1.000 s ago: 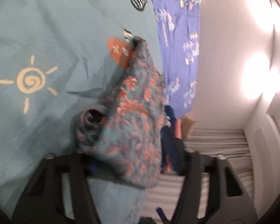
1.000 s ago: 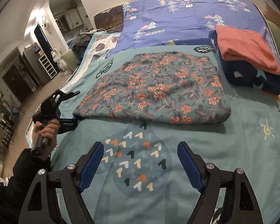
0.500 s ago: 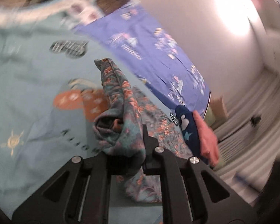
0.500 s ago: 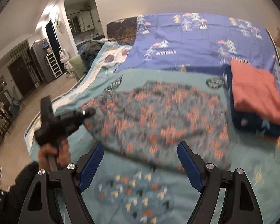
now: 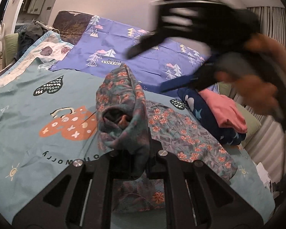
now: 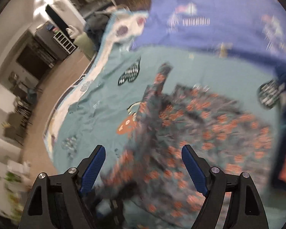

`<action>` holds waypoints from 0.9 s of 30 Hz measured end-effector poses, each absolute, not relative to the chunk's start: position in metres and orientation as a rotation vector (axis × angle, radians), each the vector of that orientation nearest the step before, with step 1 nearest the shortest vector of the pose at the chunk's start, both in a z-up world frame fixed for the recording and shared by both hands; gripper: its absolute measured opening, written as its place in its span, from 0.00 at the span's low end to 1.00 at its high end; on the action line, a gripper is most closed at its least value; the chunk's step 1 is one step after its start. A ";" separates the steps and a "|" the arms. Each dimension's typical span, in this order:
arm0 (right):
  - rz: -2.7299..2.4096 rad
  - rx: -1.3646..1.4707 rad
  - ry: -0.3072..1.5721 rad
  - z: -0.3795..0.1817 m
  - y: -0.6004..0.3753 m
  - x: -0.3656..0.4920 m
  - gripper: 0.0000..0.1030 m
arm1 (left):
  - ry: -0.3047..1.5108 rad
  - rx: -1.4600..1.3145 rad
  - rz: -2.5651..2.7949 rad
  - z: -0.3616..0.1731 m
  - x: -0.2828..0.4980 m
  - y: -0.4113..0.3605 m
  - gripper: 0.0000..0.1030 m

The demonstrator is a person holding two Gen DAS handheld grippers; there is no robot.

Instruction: Fold small clothes

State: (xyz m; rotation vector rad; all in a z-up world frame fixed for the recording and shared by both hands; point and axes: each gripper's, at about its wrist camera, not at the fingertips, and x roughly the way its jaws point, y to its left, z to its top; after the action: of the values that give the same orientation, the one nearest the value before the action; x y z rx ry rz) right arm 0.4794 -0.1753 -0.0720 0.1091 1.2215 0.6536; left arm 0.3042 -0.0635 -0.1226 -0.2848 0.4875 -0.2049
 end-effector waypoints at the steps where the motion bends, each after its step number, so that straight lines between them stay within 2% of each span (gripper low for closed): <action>1: 0.654 0.145 1.243 -0.080 -0.172 0.488 0.81 | 0.487 -0.278 -0.204 -0.121 0.303 -0.068 0.11; 7: 0.568 0.086 1.343 -0.125 -0.144 0.520 0.81 | 0.492 -0.254 -0.208 -0.123 0.300 -0.076 0.11; 9: 0.560 0.106 1.355 -0.133 -0.141 0.523 0.76 | 0.493 -0.244 -0.208 -0.123 0.299 -0.078 0.11; 10: 0.569 0.114 1.355 -0.135 -0.140 0.524 0.60 | 0.495 -0.241 -0.208 -0.123 0.299 -0.079 0.11; 11: 0.580 0.116 1.359 -0.138 -0.139 0.524 0.32 | 0.496 -0.240 -0.204 -0.123 0.299 -0.079 0.11; 12: 0.577 0.106 1.363 -0.139 -0.137 0.524 0.20 | 0.494 -0.241 -0.198 -0.122 0.299 -0.079 0.11; 13: 0.568 0.093 1.351 -0.138 -0.138 0.523 0.13 | 0.495 -0.250 -0.199 -0.120 0.299 -0.078 0.11; 27: 0.557 0.041 1.240 -0.070 -0.179 0.512 0.11 | 0.443 -0.258 -0.284 -0.073 0.299 -0.121 0.11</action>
State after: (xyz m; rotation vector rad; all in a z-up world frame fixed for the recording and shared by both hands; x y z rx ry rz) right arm 0.5115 -0.1794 -0.0695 0.0406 1.2396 0.5570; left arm 0.2988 -0.1214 -0.0735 -0.2582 0.4430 -0.2842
